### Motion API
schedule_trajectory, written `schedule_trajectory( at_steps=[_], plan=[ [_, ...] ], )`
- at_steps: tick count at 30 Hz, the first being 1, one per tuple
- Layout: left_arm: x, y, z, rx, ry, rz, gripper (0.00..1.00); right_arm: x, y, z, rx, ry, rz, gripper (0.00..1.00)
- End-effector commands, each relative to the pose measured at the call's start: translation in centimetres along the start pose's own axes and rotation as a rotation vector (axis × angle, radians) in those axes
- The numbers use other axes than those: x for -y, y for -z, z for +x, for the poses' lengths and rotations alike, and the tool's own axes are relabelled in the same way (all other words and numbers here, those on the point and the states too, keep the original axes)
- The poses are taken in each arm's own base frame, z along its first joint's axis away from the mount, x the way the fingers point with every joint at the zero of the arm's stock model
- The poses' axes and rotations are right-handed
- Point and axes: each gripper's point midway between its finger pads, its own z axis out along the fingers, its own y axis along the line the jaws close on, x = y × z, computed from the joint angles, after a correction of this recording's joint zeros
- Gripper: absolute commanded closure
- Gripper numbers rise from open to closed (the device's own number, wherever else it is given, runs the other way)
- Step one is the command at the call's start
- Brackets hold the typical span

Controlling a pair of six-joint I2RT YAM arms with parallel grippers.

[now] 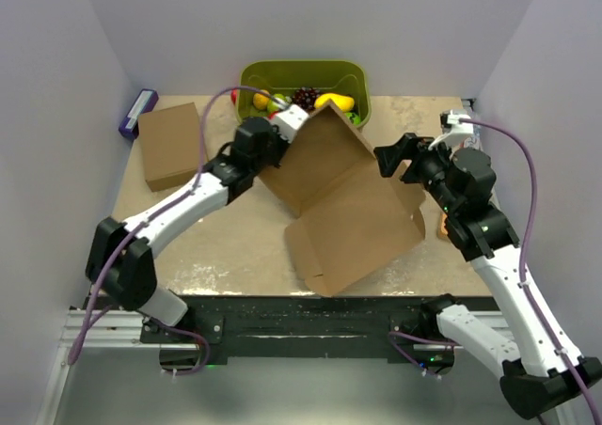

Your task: Fold the paper box

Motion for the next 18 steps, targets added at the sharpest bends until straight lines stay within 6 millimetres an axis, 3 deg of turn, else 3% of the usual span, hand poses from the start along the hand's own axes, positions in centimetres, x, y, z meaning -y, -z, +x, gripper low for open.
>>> schedule_trajectory(
  at_steps=[1,6,11,18],
  plan=[
    [-2.8,4.4,-0.2,0.055,0.345,0.015,1.0,-1.1,2.2,-2.7,0.045,0.032,-0.025,0.13],
    [-4.6,7.7,1.6,0.063,0.505,0.037,1.0,-2.3,3.4,-4.3,0.131,0.002,-0.086,0.12],
    [-7.6,10.1,3.7,0.074,0.591,-0.023,1.0,-5.0,3.4,-3.2,0.07,-0.027,-0.235,0.09],
    [-9.9,10.3,7.1,0.05,0.656,-0.067,1.0,-7.2,4.4,-3.0,0.058,-0.064,-0.359,0.08]
  ],
)
